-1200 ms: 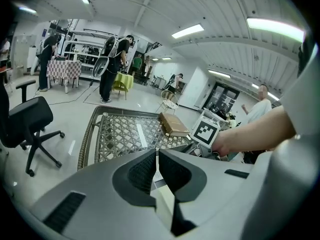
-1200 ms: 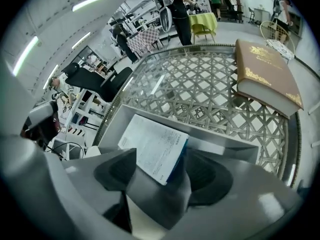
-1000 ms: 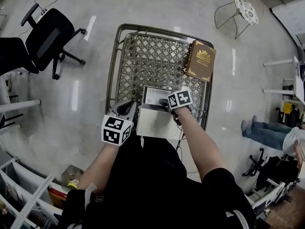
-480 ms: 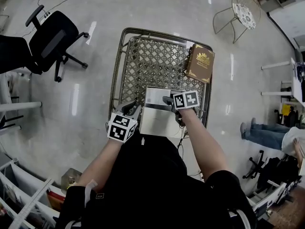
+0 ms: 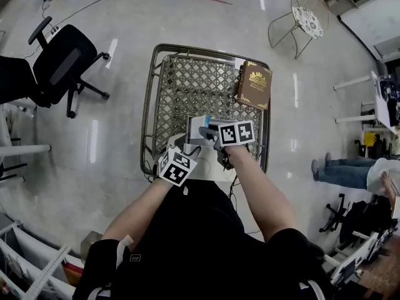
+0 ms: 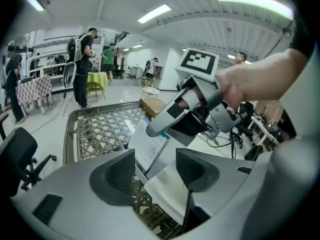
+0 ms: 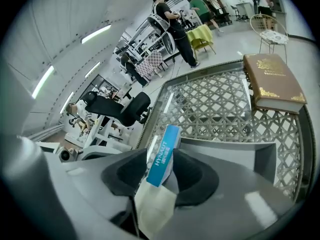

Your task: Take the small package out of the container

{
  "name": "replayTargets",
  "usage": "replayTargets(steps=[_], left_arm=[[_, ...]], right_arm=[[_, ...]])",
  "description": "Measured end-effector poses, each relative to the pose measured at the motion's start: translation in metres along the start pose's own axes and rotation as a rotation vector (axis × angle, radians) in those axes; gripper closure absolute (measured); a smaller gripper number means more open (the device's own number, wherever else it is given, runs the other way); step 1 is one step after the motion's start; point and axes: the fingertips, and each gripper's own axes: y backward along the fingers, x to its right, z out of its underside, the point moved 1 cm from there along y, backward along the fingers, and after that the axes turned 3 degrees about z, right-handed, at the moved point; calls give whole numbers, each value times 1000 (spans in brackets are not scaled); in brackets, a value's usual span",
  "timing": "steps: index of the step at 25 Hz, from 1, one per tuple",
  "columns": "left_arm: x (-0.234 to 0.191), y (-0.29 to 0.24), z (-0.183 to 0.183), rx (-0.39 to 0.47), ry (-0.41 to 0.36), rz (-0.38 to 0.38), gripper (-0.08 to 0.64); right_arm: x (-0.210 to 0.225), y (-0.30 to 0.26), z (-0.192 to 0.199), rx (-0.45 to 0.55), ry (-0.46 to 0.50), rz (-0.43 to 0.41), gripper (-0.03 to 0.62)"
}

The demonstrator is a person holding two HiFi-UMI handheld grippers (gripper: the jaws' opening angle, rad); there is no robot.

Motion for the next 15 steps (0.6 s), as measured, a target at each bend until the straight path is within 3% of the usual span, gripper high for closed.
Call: replayTargets(steps=[3, 10, 15], left_arm=[[0, -19, 1, -32, -28, 2, 302], [-3, -39, -5, -23, -72, -4, 302], [-16, -43, -9, -1, -58, -51, 302]], right_arm=[[-7, -5, 8, -12, 0, -8, 419], [-33, -1, 2, 21, -70, -168, 453], [-31, 3, -2, 46, -89, -187, 512]])
